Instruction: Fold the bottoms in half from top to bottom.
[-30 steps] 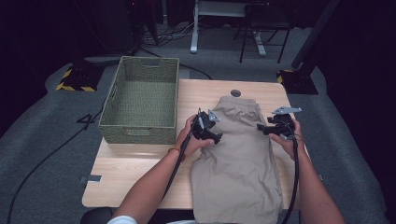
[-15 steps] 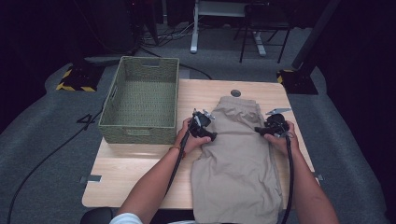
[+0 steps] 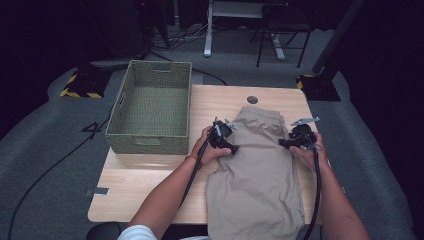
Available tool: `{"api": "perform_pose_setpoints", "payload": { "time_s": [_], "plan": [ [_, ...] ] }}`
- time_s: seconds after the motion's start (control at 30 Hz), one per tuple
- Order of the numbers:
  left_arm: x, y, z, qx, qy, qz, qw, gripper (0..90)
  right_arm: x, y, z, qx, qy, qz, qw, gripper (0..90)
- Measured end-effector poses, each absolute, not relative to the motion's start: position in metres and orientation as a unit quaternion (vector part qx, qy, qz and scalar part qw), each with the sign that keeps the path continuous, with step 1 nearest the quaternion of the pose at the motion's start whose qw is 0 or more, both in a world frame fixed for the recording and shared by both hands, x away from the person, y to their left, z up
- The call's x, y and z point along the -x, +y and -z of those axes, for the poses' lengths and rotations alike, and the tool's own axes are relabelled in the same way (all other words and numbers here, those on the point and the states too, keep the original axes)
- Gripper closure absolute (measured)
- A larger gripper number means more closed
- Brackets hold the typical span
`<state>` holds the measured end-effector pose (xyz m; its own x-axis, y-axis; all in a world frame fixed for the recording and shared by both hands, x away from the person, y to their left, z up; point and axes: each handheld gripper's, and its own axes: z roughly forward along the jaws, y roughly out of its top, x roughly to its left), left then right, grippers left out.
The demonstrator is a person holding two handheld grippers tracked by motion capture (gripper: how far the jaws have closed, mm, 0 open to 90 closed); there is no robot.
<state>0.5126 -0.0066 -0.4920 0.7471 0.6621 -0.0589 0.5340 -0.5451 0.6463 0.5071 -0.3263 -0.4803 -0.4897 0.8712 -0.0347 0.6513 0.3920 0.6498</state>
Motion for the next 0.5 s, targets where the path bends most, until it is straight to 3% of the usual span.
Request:
{"api": "perform_pose_setpoints", "payload": {
  "time_s": [0.3,0.5],
  "plan": [
    [-0.542,-0.015,0.495,-0.856,0.387,-0.119,0.321,16.2,-0.529,-0.318,0.482,-0.49,0.794,-0.305,0.192,40.0],
    [-0.544,-0.02,0.496,-0.86,0.38,-0.124,0.318,16.6,-0.535,-0.311,0.488,-0.499,0.795,-0.293,0.185,38.5]
  ]
}}
